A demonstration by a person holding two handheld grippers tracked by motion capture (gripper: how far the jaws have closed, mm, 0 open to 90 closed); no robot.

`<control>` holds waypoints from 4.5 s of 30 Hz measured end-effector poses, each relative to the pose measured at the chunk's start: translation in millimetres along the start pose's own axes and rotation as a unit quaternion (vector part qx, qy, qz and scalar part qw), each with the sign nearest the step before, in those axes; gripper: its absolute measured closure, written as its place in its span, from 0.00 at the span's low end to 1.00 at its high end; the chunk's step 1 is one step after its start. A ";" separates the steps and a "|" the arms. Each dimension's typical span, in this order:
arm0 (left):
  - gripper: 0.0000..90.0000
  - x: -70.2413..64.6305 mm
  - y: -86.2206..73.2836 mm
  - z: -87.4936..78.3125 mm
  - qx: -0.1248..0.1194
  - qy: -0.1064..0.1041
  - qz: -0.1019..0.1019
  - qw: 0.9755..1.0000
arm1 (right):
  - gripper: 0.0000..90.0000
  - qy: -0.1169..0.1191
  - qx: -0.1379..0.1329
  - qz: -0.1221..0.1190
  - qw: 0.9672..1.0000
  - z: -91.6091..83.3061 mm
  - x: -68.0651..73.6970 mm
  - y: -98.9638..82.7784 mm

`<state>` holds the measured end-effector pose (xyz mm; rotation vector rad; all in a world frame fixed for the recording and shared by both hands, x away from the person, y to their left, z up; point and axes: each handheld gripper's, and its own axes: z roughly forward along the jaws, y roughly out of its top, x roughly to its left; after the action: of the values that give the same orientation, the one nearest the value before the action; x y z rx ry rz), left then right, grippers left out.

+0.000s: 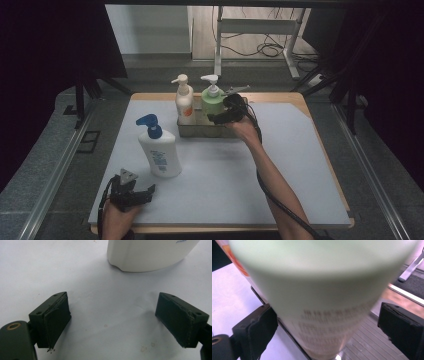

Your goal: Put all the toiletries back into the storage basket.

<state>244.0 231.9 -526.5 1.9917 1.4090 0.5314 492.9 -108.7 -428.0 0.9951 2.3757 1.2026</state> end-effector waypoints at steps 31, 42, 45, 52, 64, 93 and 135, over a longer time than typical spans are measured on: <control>0.13 0.0 0.0 -0.2 0.001 0.001 0.001 1.000 | 0.87 -0.020 0.035 0.046 0.998 -24.2 -25.6 -32.1; 0.13 0.1 0.0 -0.2 0.001 0.000 0.001 1.000 | 0.99 -0.045 0.046 0.060 0.996 -7.1 -25.3 -28.9; 0.13 0.1 0.0 -0.2 0.001 0.000 0.001 1.000 | 0.99 -0.049 0.054 0.059 0.996 -0.7 -24.7 -28.8; 0.13 0.1 0.0 -0.2 0.001 0.000 0.000 1.000 | 0.99 -0.046 0.065 0.065 0.995 9.2 -23.9 -27.2; 0.13 0.1 0.0 -0.2 0.001 0.000 0.000 1.000 | 0.99 -0.047 0.069 0.070 0.994 12.9 -23.4 -27.8; 0.13 0.1 0.1 -0.1 0.001 0.000 0.000 1.000 | 0.99 -0.035 0.077 0.055 0.995 25.8 -2.4 -19.6; 0.13 -0.1 0.2 -0.1 0.001 0.000 0.000 1.000 | 0.49 -0.015 0.045 -0.008 0.999 -18.2 4.1 -24.0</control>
<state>244.0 231.8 -526.3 1.9944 1.4104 0.5310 469.5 -126.4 -435.8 1.0113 2.4294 1.0759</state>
